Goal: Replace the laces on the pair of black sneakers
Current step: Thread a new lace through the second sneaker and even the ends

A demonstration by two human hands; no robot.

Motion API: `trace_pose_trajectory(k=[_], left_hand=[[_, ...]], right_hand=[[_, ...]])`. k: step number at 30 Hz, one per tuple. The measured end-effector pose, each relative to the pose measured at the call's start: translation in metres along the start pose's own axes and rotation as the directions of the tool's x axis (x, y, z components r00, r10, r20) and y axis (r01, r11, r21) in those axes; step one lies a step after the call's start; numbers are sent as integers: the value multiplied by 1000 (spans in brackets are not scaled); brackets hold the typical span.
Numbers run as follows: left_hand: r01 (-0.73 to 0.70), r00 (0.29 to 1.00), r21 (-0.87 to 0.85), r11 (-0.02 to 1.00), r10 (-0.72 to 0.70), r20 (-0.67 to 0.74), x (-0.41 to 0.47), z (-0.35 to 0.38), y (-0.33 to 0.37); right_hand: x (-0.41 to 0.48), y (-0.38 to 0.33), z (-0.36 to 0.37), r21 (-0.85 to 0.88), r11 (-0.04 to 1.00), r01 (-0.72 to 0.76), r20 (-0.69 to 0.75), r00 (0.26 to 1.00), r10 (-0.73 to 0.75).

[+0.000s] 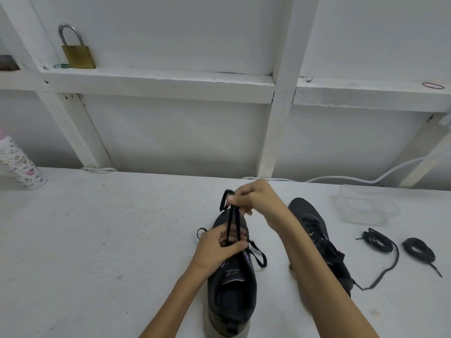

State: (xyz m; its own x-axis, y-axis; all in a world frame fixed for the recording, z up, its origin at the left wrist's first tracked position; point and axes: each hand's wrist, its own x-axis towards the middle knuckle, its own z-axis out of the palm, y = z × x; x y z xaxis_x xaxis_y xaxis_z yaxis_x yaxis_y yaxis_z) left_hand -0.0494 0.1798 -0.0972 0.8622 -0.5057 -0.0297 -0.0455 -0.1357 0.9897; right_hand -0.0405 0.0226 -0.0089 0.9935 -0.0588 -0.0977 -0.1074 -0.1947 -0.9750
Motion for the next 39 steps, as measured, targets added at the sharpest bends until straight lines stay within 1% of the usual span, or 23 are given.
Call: trace_pose_trajectory(k=[2,5,8,11,13,15,17,18,19,20,21,22,23,25,26,27,29,31,32,34,36,37,39], left_hand=[[5,1000,-9,1000,-5,-7,-2,-1,-1],[10,1000,2,1000,-10,-6,-3,-2,-3],[15,1000,-1,1000,-15,-3,-2,-3,-2],[16,1000,0,1000,-16,6,-2,-2,-3],[25,1000,3,1000,-25,12,-2,-3,-3],[41,999,7,999,-41,25,-1,-3,-4],[65,997,-42,997,-64,40,1,-5,-1],[78,996,-98,992,-74,45,3,-5,2],[82,996,-147,986,-77,42,5,-6,6],[76,997,-179,981,-73,28,8,-7,11],[62,998,-194,979,-63,4,11,-8,16],[44,998,-200,979,-50,-23,15,-9,23],[21,998,-195,980,-32,-54,19,-11,28],[-24,994,-163,986,6,-109,27,-14,37],[-38,992,-134,990,21,-126,32,-15,40],[-46,990,-103,994,32,-134,35,-15,43],[-40,991,-72,997,31,-127,39,-15,44],[-24,994,-109,994,12,-104,38,-12,43],[-20,996,-125,992,8,-91,35,-11,41],[-13,997,-160,987,0,-80,27,-10,34],[8,999,-187,982,-18,-52,17,-10,19],[9,1000,-145,989,-12,-22,12,-10,8],[4,999,39,999,-6,39,5,-8,-11]], right_hand=[[9,-22,-7,71,996,54,-47,998,-51],[25,-56,-19,127,985,118,-102,989,-105],[40,-84,-29,208,960,187,-200,969,-146],[56,-101,-41,326,916,232,-325,938,-122],[67,-96,-43,390,890,237,-370,925,-84],[74,-79,-41,418,884,211,-348,936,-59],[75,-57,-39,373,920,122,-271,962,-18],[73,-46,-40,284,958,44,-236,971,25],[69,-35,-41,148,988,-42,-204,976,72],[63,-26,-43,2,993,-116,-160,980,115],[55,-19,-44,-117,979,-169,-84,984,160],[47,-12,-44,-204,957,-206,25,976,215],[38,-6,-44,-266,936,-231,147,950,277],[21,7,-40,-355,905,-235,347,866,360],[14,14,-38,-371,903,-218,399,841,367],[8,20,-33,-347,916,-202,425,837,346],[-1,29,-21,-186,962,-200,403,877,261],[-7,34,-10,-1,983,-183,296,939,175],[-9,36,-7,51,986,-156,242,960,140],[-11,39,-3,100,989,-105,177,980,87],[-11,40,-2,114,990,-81,121,990,67],[-12,39,-2,104,992,-77,98,993,67],[-13,37,0,68,996,-65,75,995,60]])
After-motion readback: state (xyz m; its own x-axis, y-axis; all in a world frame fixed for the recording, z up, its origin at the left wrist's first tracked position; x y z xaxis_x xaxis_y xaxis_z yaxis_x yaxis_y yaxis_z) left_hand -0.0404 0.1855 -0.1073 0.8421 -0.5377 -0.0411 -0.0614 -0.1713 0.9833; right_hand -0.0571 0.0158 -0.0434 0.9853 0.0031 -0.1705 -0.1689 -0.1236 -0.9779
